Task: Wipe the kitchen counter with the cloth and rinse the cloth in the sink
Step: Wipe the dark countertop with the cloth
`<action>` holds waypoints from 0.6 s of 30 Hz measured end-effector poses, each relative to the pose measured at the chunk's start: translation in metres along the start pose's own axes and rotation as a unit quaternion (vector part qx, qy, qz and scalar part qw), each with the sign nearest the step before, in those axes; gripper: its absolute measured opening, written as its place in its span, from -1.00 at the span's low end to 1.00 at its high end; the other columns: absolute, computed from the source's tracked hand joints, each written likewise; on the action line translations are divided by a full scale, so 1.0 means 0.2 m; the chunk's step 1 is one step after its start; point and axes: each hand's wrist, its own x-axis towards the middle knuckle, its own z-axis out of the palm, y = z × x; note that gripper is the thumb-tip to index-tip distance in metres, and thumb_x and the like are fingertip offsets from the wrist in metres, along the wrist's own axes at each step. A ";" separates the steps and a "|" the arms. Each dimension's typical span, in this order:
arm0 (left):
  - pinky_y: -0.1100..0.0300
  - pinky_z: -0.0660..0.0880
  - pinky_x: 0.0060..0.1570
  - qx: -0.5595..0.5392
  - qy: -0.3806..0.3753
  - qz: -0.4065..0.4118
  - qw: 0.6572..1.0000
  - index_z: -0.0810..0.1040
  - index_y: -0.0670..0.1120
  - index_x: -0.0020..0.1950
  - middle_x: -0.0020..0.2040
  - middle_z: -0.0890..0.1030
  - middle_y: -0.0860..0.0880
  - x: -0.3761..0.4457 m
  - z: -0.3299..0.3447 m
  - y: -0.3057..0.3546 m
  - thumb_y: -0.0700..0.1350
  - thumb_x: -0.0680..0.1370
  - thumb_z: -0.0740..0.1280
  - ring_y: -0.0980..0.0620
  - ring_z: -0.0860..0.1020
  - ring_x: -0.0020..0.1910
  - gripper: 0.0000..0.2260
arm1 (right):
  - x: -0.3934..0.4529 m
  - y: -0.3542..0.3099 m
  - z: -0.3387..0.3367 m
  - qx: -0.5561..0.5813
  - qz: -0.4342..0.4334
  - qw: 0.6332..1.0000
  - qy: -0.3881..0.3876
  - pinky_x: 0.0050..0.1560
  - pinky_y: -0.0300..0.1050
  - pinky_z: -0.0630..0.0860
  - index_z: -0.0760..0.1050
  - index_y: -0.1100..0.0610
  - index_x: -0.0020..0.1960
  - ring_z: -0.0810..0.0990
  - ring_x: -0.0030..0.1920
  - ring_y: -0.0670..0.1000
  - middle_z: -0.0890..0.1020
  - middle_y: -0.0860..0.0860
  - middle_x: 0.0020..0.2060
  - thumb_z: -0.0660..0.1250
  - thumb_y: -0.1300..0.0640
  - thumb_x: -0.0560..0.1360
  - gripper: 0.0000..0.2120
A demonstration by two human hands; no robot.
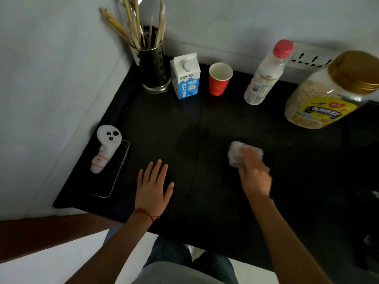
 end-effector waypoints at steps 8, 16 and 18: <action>-0.20 0.33 0.27 0.004 0.001 0.000 1.000 0.40 -0.11 0.33 0.35 0.47 -0.16 0.00 0.00 0.01 0.11 0.50 0.04 -0.19 0.43 0.33 -0.50 | -0.20 -0.24 0.06 0.025 -0.105 0.993 -0.047 0.24 0.11 0.47 0.42 0.14 0.30 0.38 0.35 0.04 0.51 0.08 0.30 0.43 0.30 0.34 -0.46; -0.16 0.13 0.43 -0.079 0.009 -0.020 0.997 0.39 -0.15 0.35 0.44 0.32 -0.21 -0.01 -0.03 0.08 -0.04 0.52 0.26 -0.21 0.22 0.46 -0.58 | -0.31 -0.08 -0.17 0.102 0.010 0.994 -0.037 0.21 -0.22 0.40 0.29 0.01 0.37 0.46 0.30 -0.06 0.45 -0.02 0.33 0.27 0.19 0.50 -0.54; -0.16 0.21 0.41 -0.103 0.014 0.016 0.994 0.45 -0.18 0.30 0.40 0.38 -0.23 -0.04 -0.04 0.16 -0.11 0.49 0.32 -0.21 0.28 0.43 -0.62 | -0.42 0.00 -0.23 0.165 0.081 0.983 -0.008 0.17 -0.24 0.43 0.36 0.02 0.32 0.52 0.18 -0.12 0.53 -0.09 0.20 0.31 0.20 0.48 -0.57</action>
